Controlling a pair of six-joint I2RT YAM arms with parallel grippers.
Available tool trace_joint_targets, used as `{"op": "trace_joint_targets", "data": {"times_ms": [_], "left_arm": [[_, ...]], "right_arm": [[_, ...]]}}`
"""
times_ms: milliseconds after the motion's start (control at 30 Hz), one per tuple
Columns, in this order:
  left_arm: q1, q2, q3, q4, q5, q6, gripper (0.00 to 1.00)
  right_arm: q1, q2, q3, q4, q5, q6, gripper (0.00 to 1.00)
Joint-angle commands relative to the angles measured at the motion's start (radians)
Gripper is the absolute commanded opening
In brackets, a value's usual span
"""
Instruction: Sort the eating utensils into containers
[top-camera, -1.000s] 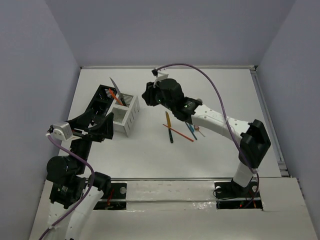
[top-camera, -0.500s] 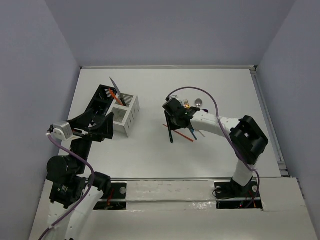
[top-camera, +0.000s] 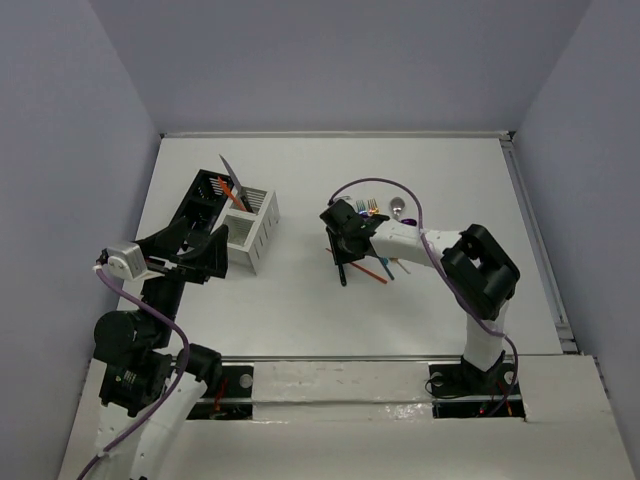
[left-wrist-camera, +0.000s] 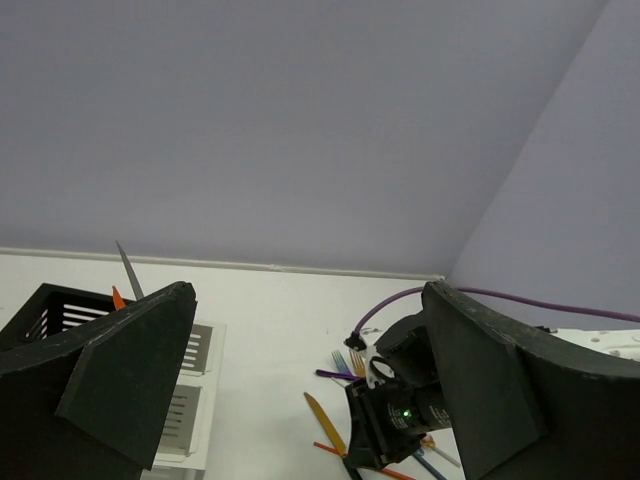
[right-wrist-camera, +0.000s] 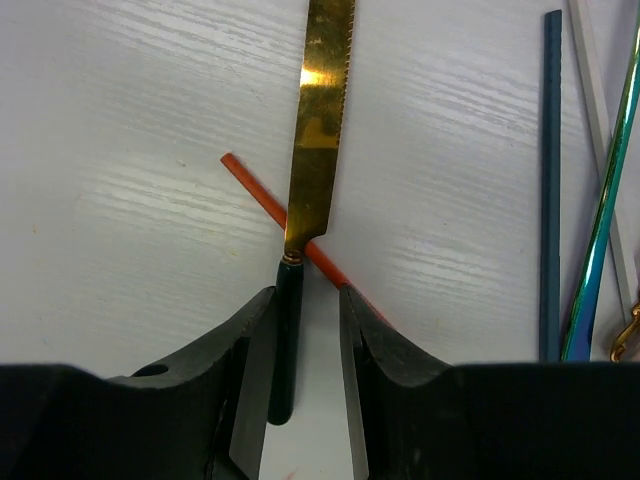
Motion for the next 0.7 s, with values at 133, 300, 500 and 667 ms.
{"op": "trace_joint_targets", "data": {"times_ms": [133,300,500,667], "left_arm": [[-0.004,0.008,-0.005,0.042,0.020,-0.003,0.99],[-0.004,0.005,-0.005,0.040,0.020,-0.006,0.99],[-0.004,0.002,-0.005,0.040,0.020,-0.006,0.99],[-0.004,0.004,-0.005,0.040,0.020,-0.007,0.99]], "right_arm": [[0.007,0.031,0.026,0.022,-0.036,0.028,0.36],[0.007,0.032,0.025,0.026,-0.039,0.033,0.27],[0.007,0.045,0.037,0.017,-0.033,0.033,0.14],[0.007,-0.026,0.034,0.048,-0.005,0.036,0.06]]}}
